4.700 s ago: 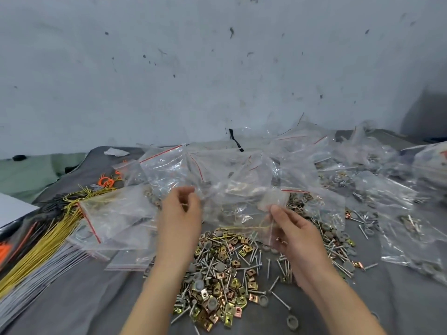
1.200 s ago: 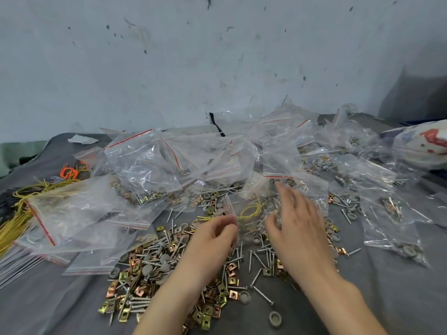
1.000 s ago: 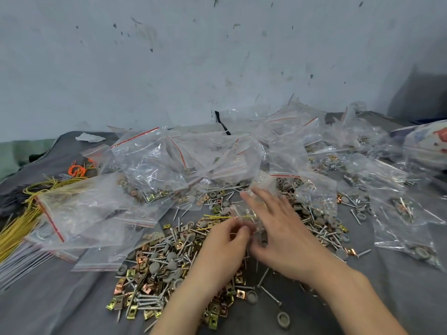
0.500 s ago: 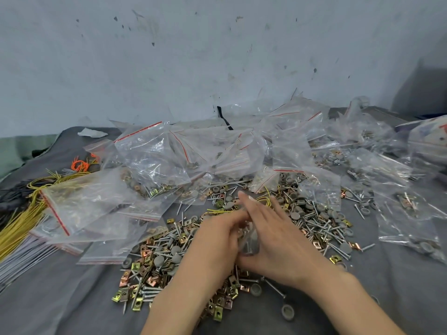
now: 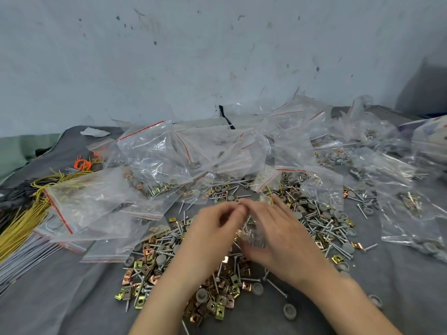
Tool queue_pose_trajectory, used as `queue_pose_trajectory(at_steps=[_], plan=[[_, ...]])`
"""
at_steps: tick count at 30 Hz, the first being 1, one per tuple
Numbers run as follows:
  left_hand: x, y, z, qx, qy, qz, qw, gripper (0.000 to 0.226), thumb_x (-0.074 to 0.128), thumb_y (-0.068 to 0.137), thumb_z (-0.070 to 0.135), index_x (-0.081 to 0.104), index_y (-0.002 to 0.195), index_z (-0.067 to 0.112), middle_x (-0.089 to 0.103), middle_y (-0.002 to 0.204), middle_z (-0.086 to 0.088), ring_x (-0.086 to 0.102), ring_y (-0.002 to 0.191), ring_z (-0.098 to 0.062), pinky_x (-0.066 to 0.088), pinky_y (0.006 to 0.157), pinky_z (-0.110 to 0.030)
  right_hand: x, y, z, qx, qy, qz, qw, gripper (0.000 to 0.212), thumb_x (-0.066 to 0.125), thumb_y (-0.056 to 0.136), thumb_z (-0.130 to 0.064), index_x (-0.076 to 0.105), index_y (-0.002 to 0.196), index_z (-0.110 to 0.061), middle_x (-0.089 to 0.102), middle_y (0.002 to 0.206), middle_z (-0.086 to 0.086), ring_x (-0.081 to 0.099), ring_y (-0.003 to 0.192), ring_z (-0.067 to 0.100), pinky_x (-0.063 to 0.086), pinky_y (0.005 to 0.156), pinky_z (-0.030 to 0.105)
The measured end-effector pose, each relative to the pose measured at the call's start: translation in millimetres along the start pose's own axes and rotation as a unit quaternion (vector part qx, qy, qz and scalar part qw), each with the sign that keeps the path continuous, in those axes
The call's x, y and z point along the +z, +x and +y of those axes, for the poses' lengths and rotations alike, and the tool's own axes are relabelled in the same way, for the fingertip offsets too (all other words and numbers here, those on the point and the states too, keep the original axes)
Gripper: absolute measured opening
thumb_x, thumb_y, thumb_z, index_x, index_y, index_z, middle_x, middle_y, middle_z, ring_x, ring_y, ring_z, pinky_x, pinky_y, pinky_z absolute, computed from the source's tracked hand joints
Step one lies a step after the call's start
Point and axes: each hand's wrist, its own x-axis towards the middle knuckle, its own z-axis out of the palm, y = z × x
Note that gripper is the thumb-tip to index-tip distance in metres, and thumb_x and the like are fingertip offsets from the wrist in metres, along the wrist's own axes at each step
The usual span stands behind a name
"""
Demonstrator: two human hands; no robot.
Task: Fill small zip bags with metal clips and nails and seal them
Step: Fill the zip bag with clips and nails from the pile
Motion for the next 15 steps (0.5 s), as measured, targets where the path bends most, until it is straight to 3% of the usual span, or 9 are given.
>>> queue_pose_trajectory(at_steps=[3,5,6,9,11,13,15], plan=[[-18,8,-14,-0.015,0.108,0.092,0.99,0.016,0.053,0.1,0.032,0.068,0.104,0.034,0.069,0.08,0.017,0.061,0.064,0.002,0.046,0.059,-0.013,-8,1,-4,0.02,-0.001,0.037,0.999,0.057,0.05,0.097,-0.052,0.037,0.144,-0.023,0.062,0.132,-0.007,0.044,0.129,-0.003,0.008,0.123,0.023],[-24,12,-25,-0.026,0.229,0.085,0.969,0.023,0.048,0.102,0.028,0.065,0.117,0.029,0.068,0.096,0.017,0.062,0.078,0.003,0.052,0.072,-0.022,-17,4,-5,0.039,0.035,0.106,0.993,0.054,0.053,0.095,-0.052,0.044,0.141,-0.025,0.062,0.128,-0.01,0.03,0.128,-0.012,0.01,0.119,0.013],[-23,13,-31,-0.034,0.272,0.065,0.959,0.026,0.045,0.103,0.027,0.063,0.122,0.027,0.069,0.107,0.011,0.064,0.091,-0.004,0.053,0.083,-0.03,-26,6,-5,0.067,0.083,0.149,0.983,0.055,0.054,0.092,-0.055,0.044,0.14,-0.03,0.062,0.127,-0.017,0.033,0.126,-0.014,0.02,0.115,0.012],[-15,15,-44,-0.033,0.369,0.013,0.929,0.034,0.037,0.104,0.027,0.054,0.134,0.03,0.061,0.132,0.006,0.05,0.12,-0.018,0.043,0.102,-0.04,-58,13,5,0.148,0.261,0.289,0.909,0.059,0.062,0.085,-0.062,0.044,0.138,-0.044,0.061,0.121,-0.029,0.053,0.115,-0.014,0.041,0.088,0.002],[-10,18,-48,-0.026,0.41,0.002,0.912,0.039,0.036,0.104,0.023,0.046,0.14,0.034,0.054,0.138,0.008,0.043,0.126,-0.02,0.037,0.104,-0.04,-76,14,15,0.165,0.307,0.372,0.861,0.063,0.068,0.085,-0.057,0.048,0.141,-0.034,0.065,0.119,-0.025,0.058,0.114,-0.008,0.045,0.084,0.005],[-6,21,-50,-0.027,0.436,0.0,0.899,0.042,0.038,0.103,0.02,0.043,0.143,0.035,0.052,0.139,0.007,0.04,0.127,-0.022,0.036,0.103,-0.04,-83,14,14,0.171,0.281,0.342,0.88,0.068,0.067,0.085,-0.06,0.044,0.144,-0.036,0.066,0.117,-0.023,0.058,0.114,-0.009,0.043,0.084,0.005],[-4,23,-52,-0.031,0.448,0.006,0.894,0.041,0.042,0.103,0.018,0.045,0.14,0.034,0.052,0.136,0.006,0.041,0.125,-0.022,0.036,0.102,-0.04,-78,13,7,0.141,0.172,0.261,0.939,0.07,0.061,0.087,-0.06,0.035,0.147,-0.037,0.062,0.115,-0.026,0.054,0.108,-0.014,0.036,0.088,0.0]])
